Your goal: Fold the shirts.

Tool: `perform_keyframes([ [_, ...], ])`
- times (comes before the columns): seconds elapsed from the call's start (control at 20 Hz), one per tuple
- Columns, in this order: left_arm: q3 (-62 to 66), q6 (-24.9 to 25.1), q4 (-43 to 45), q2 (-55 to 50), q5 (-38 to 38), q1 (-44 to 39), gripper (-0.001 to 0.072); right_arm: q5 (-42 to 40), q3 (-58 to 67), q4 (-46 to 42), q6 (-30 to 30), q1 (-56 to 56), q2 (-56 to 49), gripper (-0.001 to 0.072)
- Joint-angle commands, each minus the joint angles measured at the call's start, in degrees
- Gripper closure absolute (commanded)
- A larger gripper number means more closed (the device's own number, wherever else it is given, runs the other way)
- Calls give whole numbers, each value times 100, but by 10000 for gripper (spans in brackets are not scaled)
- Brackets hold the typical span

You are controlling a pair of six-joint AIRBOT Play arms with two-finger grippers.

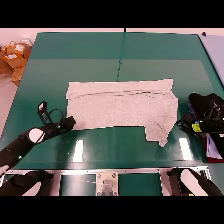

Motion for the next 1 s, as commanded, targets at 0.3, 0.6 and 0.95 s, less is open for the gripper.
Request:
perform_keyframes([
  [0.3, 697, 4, 361, 31, -2549, 590, 56, 74, -2, -284, 151, -2, 2, 301],
  [0.6, 546, -431, 428, 28, -2959, 789, 55, -313, -2, -262, 151, -2, -28, 302],
  [0.95, -365, -457, -896, -225, 229, -2, 261, -372, -4, -20, 149, 0, -455, 302],
])
